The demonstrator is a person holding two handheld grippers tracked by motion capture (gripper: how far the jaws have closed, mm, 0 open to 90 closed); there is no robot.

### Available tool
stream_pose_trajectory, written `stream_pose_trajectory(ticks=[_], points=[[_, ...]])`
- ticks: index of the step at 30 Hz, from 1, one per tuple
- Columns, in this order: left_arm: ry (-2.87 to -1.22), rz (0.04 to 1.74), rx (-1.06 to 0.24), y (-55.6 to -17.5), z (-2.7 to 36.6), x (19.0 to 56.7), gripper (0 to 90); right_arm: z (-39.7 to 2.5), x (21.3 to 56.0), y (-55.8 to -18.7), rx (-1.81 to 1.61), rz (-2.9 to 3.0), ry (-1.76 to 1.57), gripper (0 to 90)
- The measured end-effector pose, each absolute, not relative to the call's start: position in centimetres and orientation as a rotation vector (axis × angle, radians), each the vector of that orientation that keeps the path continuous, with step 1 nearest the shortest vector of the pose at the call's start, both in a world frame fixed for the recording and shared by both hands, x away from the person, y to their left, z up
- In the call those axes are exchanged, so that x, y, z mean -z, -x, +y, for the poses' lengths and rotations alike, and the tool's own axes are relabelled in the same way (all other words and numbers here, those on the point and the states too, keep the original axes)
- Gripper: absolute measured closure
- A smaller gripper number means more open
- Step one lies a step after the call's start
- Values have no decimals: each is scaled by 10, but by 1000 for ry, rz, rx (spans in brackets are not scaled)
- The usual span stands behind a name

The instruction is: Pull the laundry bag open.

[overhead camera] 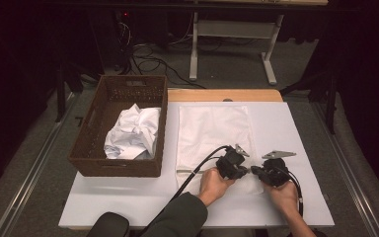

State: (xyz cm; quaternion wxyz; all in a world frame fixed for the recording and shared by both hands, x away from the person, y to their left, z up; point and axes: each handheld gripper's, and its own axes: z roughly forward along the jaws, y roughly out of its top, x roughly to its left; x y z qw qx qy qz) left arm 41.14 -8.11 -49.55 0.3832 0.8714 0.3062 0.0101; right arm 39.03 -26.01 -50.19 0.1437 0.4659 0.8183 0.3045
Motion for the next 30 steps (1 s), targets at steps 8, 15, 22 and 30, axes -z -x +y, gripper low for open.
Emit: stream_pose_trajectory(ticks=[8, 15, 22, 30], points=[[-2227, 773, -34, -408, -69, 491, 862, -258, 502, -388, -852, 2357, -1313, 900], [-2220, 782, -36, -407, -58, 489, 862, -257, 503, -387, -856, 2349, -1308, 900], [-2213, 784, -46, -404, -47, 485, 862, -255, 502, -387, -838, 2352, -1285, 900], [-2205, 783, -57, -403, -36, 481, 862, -256, 502, -388, -841, 2352, -1302, 900]])
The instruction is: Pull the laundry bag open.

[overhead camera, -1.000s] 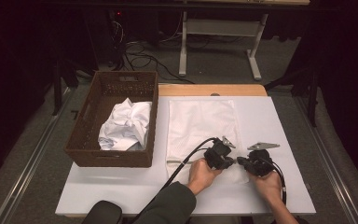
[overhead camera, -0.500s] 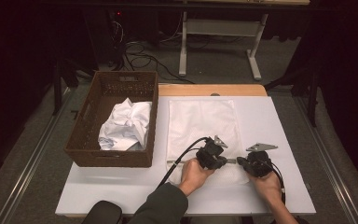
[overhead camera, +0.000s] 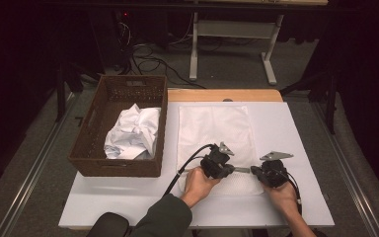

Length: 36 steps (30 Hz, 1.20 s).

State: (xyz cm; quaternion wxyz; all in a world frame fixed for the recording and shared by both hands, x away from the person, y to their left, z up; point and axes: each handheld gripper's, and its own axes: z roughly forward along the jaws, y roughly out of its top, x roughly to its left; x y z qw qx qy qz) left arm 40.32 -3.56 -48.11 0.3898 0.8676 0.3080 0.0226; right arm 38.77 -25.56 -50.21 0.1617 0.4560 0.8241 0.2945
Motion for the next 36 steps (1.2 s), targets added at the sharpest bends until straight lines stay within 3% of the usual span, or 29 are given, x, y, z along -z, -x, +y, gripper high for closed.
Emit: stream_pose_trajectory(ticks=[36], points=[[-2189, 817, -81, -396, 3, 476, 862, -257, 502, -389, -844, 2370, -1293, 900]])
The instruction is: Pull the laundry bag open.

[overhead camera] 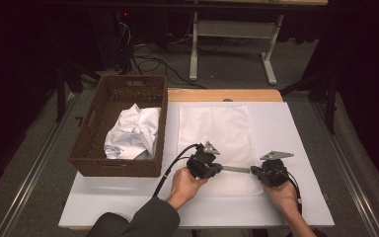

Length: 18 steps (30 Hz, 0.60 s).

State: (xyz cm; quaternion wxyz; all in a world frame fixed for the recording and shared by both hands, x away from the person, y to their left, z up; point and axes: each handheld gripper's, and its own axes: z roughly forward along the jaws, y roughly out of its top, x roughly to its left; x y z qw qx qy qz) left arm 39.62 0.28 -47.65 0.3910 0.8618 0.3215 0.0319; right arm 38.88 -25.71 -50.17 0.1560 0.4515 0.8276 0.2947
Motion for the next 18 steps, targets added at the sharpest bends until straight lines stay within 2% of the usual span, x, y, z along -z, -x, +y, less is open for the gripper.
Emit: stream_pose_trajectory(ticks=[18], points=[[-2175, 821, -102, -395, 19, 472, 861, -255, 502, -388, -838, 2351, -1308, 900]])
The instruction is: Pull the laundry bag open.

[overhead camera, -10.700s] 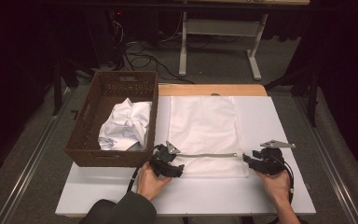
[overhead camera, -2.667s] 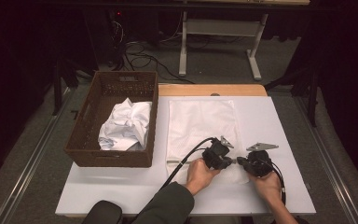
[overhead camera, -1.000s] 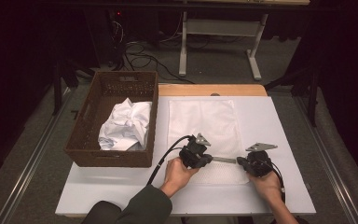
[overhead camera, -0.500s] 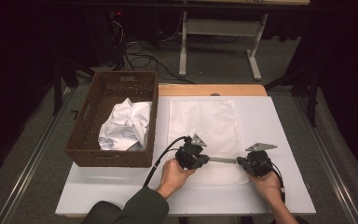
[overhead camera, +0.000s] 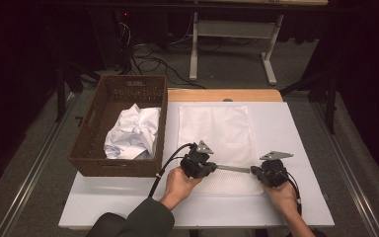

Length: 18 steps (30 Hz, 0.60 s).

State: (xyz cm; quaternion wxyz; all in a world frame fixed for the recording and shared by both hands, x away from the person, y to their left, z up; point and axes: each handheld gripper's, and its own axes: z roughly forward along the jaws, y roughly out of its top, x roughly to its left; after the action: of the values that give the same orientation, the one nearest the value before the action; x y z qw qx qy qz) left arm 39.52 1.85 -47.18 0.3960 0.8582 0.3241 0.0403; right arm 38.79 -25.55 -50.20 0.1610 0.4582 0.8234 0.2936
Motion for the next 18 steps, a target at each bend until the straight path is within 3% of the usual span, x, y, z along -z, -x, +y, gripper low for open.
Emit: stream_pose_trajectory(ticks=[18], points=[[-2183, 827, -137, -391, 34, 470, 862, -255, 502, -388, -839, 2344, -1317, 900]])
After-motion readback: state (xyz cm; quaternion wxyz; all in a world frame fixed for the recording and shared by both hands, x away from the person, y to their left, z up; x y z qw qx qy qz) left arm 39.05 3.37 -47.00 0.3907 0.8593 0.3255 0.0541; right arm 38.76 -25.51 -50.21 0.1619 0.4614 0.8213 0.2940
